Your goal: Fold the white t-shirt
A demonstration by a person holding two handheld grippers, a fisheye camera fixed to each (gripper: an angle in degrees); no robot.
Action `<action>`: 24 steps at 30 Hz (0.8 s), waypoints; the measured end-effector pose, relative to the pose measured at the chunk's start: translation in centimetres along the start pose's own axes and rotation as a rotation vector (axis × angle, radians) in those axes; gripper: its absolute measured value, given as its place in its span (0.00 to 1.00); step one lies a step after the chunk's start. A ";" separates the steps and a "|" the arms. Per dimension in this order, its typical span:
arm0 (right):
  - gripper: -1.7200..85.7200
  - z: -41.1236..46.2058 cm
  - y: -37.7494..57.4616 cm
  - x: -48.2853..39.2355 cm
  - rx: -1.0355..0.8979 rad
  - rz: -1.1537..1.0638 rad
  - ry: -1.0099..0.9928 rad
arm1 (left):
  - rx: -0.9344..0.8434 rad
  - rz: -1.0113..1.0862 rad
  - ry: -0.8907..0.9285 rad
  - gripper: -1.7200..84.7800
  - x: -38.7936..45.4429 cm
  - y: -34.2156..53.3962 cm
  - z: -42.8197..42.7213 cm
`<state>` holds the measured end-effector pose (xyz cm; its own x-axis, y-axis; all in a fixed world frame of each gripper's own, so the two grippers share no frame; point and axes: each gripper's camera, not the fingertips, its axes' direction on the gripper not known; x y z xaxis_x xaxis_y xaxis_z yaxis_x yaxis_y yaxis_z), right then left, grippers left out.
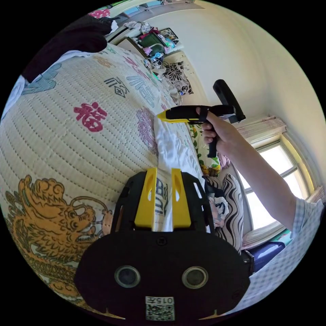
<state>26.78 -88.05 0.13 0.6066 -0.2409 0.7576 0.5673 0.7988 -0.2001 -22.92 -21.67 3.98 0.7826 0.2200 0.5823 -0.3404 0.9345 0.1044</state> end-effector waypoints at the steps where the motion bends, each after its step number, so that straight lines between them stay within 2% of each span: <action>1: 0.11 0.6 -0.5 0.1 -0.021 0.000 0.010 | -0.001 -0.001 0.020 0.10 0.2 -0.1 0.0; 4: 0.10 2.9 -2.4 1.1 -0.093 0.010 0.017 | -0.025 -0.013 0.053 0.07 0.7 -0.4 0.6; 7: 0.03 3.2 -3.0 2.5 -0.100 0.012 0.024 | -0.012 -0.032 0.038 0.02 1.2 -0.4 0.1; 11: 0.02 0.1 -1.3 6.0 0.085 0.083 -0.126 | 0.035 0.041 0.023 0.01 3.8 0.0 -2.2; 16: 0.02 -4.2 7.3 12.3 0.406 0.196 -0.306 | -0.012 0.279 -0.051 0.01 11.5 2.3 -2.0; 18: 0.02 -4.7 13.4 15.6 0.515 0.292 -0.361 | -0.060 0.354 -0.064 0.01 14.0 3.9 -0.6; 21: 0.03 -2.9 20.9 18.9 0.568 0.439 -0.400 | -0.173 0.477 -0.145 0.02 17.1 7.6 2.8; 24: 0.06 0.5 26.4 21.8 0.463 0.583 -0.404 | -0.305 0.489 -0.169 0.04 17.6 10.9 6.0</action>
<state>54.71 -71.89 11.65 0.4357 0.4250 0.7934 -0.1139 0.9004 -0.4198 -15.97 -9.35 20.23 0.4703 0.6208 0.6272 -0.4556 0.7795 -0.4299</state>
